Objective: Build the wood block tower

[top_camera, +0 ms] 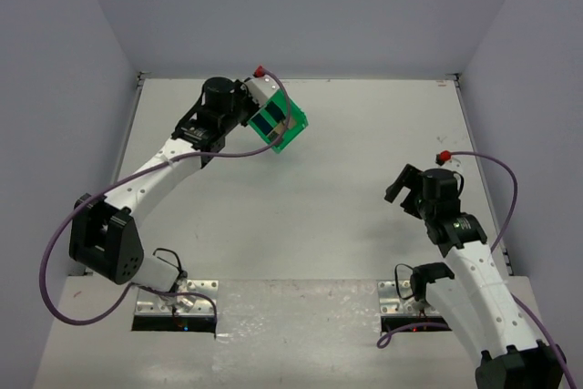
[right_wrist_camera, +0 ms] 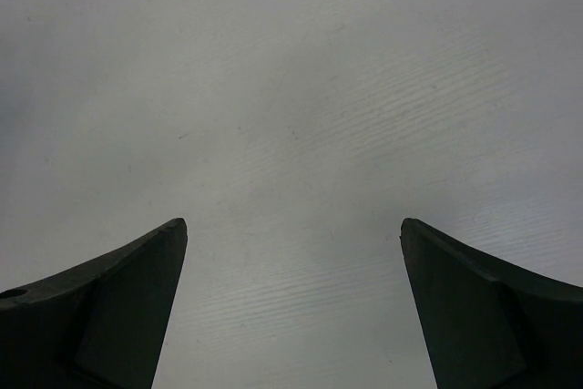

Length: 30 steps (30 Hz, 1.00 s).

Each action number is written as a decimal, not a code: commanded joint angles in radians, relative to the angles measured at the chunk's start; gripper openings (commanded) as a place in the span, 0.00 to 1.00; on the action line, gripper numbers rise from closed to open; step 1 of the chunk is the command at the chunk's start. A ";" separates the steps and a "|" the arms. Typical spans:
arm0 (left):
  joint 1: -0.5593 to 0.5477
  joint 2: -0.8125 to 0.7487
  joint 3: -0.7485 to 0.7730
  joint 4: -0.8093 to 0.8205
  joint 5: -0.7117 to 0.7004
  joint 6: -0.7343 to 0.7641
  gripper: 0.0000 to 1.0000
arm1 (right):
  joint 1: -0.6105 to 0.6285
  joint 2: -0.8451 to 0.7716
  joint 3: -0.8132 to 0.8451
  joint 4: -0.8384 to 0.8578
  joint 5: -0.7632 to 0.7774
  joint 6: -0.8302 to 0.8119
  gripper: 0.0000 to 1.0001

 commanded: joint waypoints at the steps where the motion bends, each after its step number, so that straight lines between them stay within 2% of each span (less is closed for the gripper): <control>1: -0.039 0.040 -0.046 0.206 0.018 0.020 0.00 | -0.002 0.035 0.032 0.075 -0.045 -0.022 0.99; 5: -0.114 0.078 -0.141 0.381 -0.100 0.111 0.00 | -0.003 0.058 0.032 0.076 -0.023 -0.026 0.99; 7: -0.149 0.118 -0.147 0.378 -0.193 0.162 0.00 | -0.002 0.066 0.025 0.064 0.005 -0.020 0.99; 14: -0.188 0.176 -0.103 0.371 -0.330 0.246 0.00 | -0.002 0.091 0.026 0.055 0.024 -0.019 0.99; 17: -0.214 0.190 -0.104 0.414 -0.423 0.343 0.00 | -0.002 0.105 0.032 0.040 0.038 -0.015 0.99; 20: -0.245 0.194 -0.139 0.449 -0.494 0.509 0.00 | -0.002 0.117 0.033 0.033 0.041 -0.013 0.99; 30: -0.275 0.169 -0.190 0.312 -0.627 0.785 0.00 | -0.003 0.146 0.039 0.020 0.039 -0.008 0.99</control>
